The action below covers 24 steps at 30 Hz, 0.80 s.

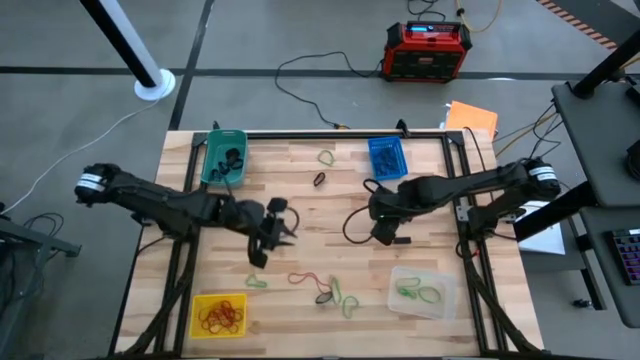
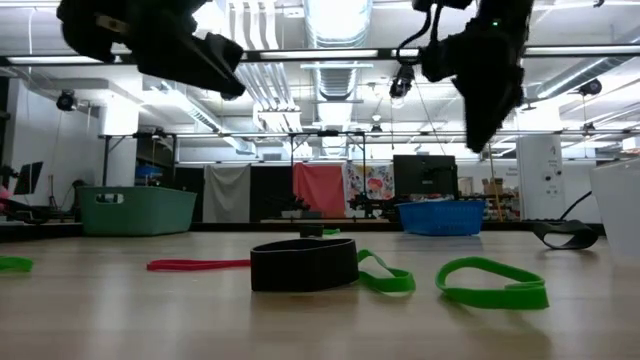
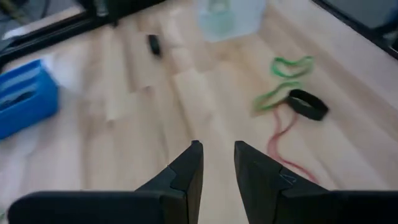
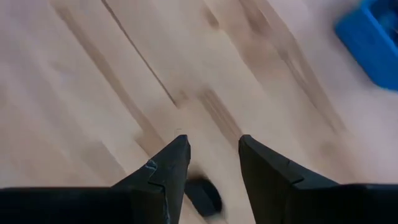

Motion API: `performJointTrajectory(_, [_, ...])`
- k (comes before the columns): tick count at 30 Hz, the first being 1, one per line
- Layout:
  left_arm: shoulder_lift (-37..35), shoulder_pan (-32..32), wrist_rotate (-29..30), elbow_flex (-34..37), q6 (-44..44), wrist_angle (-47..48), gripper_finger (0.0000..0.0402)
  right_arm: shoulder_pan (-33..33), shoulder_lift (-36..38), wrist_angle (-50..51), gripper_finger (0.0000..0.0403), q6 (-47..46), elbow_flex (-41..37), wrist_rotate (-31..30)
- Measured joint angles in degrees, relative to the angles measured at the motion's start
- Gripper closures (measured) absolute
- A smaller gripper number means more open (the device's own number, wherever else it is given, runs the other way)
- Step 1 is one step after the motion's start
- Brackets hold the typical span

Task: Sort rubber bands into baskets
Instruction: Put the thick black rubber band into the light blue bin

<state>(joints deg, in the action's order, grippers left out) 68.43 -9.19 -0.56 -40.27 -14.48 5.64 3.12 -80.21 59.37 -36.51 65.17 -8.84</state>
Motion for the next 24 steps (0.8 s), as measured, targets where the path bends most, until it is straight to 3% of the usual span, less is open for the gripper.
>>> performJointTrajectory(4, [-4.1, 4.2, 3.0, 0.6, 1.9, 3.7, 0.0325, 0.6, -1.6, 10.4, 0.0262, 5.1, 2.1, 0.2])
performJointTrajectory(10, [-7.7, 6.2, 10.8, 0.7, 6.2, 5.4, 0.0325, 3.1, 0.8, 7.0, 0.0259, 18.3, -5.6, 1.3])
performJointTrajectory(16, [-8.1, 6.2, 12.0, 0.7, 7.3, 4.5, 0.0325, 6.1, 1.7, -0.2, 0.0259, 15.3, -13.6, 2.8])
performJointTrajectory(24, [-5.8, 6.2, 12.1, 0.7, 5.9, 2.0, 0.0325, 8.6, 1.4, -9.0, 0.0238, 14.1, -18.5, 2.8])
